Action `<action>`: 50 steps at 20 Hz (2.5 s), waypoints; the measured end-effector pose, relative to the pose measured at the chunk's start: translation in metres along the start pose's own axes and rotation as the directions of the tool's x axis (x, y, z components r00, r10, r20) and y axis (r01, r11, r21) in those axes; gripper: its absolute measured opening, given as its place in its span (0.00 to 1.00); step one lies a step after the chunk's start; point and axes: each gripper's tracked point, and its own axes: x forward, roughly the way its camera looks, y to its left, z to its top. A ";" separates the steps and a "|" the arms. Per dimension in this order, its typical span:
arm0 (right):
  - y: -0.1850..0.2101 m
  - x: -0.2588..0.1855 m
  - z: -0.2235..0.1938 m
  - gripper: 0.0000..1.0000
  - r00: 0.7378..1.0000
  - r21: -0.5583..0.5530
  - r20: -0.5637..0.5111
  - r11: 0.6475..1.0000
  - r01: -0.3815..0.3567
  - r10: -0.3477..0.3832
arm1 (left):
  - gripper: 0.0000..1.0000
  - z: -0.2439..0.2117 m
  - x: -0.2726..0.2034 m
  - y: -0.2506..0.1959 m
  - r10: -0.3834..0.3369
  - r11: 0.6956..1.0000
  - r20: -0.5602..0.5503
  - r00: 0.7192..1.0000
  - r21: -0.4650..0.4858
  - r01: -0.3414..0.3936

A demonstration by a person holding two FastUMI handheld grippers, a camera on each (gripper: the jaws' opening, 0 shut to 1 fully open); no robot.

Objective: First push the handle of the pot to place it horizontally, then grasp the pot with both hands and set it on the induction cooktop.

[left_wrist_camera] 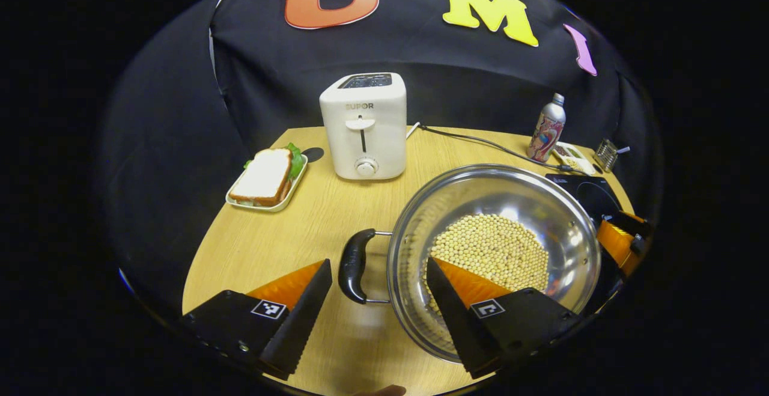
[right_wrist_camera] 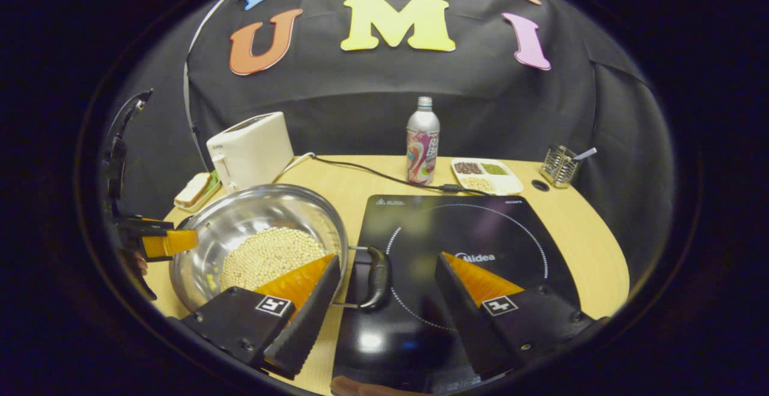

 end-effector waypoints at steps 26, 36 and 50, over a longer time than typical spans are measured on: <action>0.017 -0.019 0.029 0.56 0.994 -0.066 -0.061 0.993 -0.098 0.094 | 0.65 0.004 -0.029 -0.001 -0.025 0.999 -0.070 0.997 -0.045 0.021; -0.013 -0.100 0.111 0.53 0.990 -0.106 0.005 0.984 -0.141 0.143 | 0.64 0.056 -0.127 -0.027 0.003 0.995 -0.026 1.000 -0.104 -0.006; -0.176 -0.140 0.156 0.53 0.994 -0.034 0.078 0.997 -0.070 0.073 | 0.64 0.119 -0.160 -0.178 -0.066 0.998 0.048 0.997 0.010 0.066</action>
